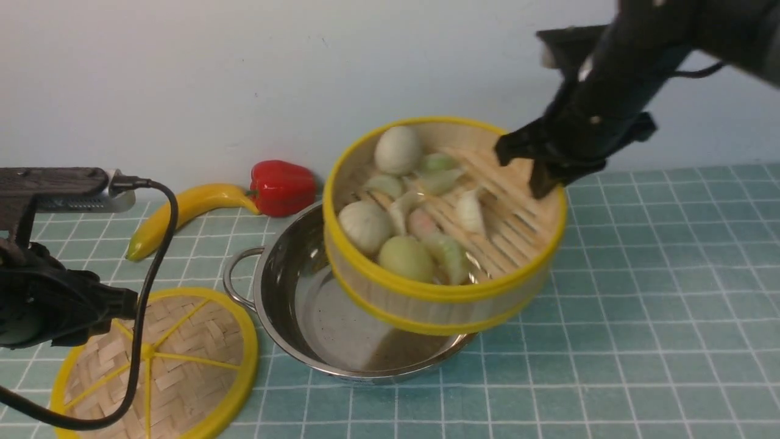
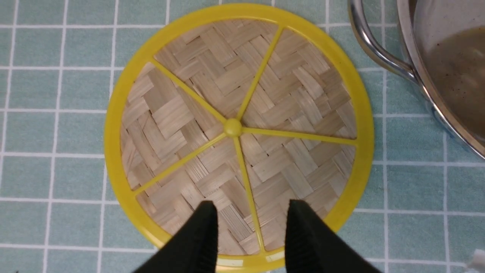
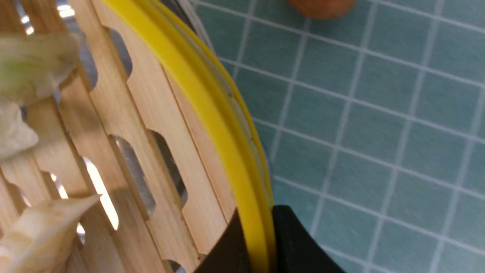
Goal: Place the steamer in the pot on the blue tablecloth, and put the lid on the steamer.
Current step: 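Place the bamboo steamer basket of food into the steel pot with the right gripper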
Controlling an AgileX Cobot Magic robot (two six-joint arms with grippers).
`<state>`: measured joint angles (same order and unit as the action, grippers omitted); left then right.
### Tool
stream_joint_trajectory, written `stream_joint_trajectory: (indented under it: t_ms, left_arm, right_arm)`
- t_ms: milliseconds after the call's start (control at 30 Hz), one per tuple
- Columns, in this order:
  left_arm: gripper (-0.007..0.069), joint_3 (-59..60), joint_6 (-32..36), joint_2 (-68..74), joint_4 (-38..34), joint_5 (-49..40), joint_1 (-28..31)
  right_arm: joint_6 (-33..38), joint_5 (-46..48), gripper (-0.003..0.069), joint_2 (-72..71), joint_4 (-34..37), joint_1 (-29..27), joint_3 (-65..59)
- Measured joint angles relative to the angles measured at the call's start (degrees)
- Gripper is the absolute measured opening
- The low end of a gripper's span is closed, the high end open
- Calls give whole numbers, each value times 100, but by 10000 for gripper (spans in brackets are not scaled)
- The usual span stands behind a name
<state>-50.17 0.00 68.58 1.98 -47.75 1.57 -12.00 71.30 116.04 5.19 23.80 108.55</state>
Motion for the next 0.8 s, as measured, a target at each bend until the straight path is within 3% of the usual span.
stream_joint_trajectory:
  t_ms: [333,800]
  left_arm:
    - [243,0,0,0,0,126,0]
    - [243,0,0,0,-5,355,0]
  right_arm:
    - [-49,17,57,1479,-86,344,1792]
    - [-123,40,57,2028,-69,412,1852]
